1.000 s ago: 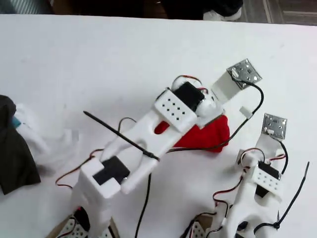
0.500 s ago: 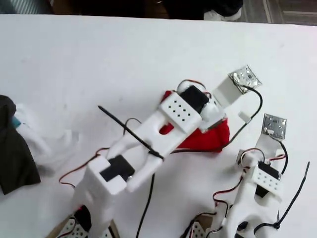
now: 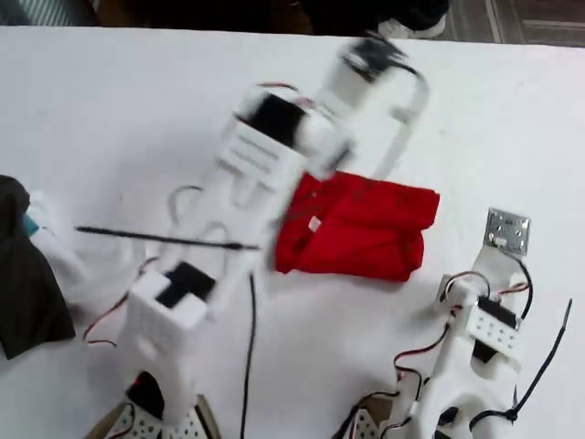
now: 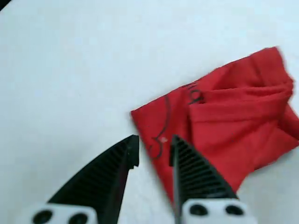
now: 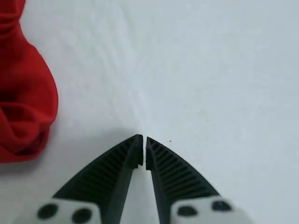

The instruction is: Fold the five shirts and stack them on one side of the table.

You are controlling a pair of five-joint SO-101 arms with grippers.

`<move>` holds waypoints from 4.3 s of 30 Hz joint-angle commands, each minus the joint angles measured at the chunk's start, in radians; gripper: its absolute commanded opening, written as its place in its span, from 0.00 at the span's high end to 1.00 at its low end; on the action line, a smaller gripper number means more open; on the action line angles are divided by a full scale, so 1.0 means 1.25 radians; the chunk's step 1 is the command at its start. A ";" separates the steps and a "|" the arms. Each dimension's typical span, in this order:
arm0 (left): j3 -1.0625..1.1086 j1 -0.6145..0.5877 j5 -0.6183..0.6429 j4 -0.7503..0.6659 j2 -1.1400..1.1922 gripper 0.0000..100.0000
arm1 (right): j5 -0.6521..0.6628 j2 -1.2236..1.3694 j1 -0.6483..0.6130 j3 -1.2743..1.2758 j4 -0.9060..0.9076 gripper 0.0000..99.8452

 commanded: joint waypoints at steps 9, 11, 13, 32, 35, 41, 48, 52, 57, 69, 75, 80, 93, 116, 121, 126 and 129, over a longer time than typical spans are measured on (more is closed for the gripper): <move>-0.018 -0.216 0.056 -0.007 0.167 0.98 | -0.007 0.384 -0.385 -0.806 0.584 0.98; -0.013 -0.313 0.071 0.018 0.173 0.98 | -0.007 0.465 -0.440 -0.913 0.616 0.98; -0.009 -0.408 0.063 0.036 0.178 0.97 | -0.022 0.533 -0.493 -1.007 0.628 0.98; 0.222 -0.797 -0.085 0.025 0.189 0.97 | -0.070 0.942 -0.650 -1.308 0.795 0.98; 0.217 -0.792 -0.082 0.022 0.189 0.97 | -0.002 0.942 -0.625 -1.306 0.849 0.98; 0.203 -0.775 -0.081 0.022 0.189 0.97 | 0.086 0.897 -0.543 -1.237 0.898 0.98; 0.195 -0.759 -0.081 0.027 0.189 0.97 | 0.201 0.665 -0.520 -0.982 0.898 0.98; 0.193 -0.748 -0.079 0.025 0.189 0.97 | 0.204 0.538 -0.520 -1.011 0.830 0.98; 0.193 -0.724 -0.077 0.028 0.189 0.97 | 0.060 0.566 -0.530 -1.057 0.632 0.98; 0.195 -0.725 -0.064 0.028 0.189 0.97 | 0.029 0.882 -0.586 -1.169 0.543 0.98; 0.192 -0.723 -0.064 0.022 0.189 0.97 | 0.033 0.963 -0.569 -1.262 0.706 0.98; 0.192 -0.723 -0.064 0.021 0.189 0.97 | 0.039 0.978 -0.531 -1.268 0.811 0.98; 0.192 -0.723 -0.063 0.021 0.189 0.97 | 0.103 0.855 -0.478 -1.246 0.898 0.98; 0.192 -0.722 -0.061 0.012 0.189 0.97 | 0.374 0.552 -0.271 -0.798 0.889 0.98; 0.192 -0.705 -0.061 0.015 0.189 0.97 | 0.378 0.512 -0.225 -0.847 0.822 0.98; 0.193 -0.701 -0.060 0.017 0.191 0.97 | 0.307 0.471 -0.233 -0.864 0.721 0.98; 0.193 -0.697 -0.060 0.015 0.191 0.97 | 0.218 0.470 -0.300 -0.802 0.692 0.98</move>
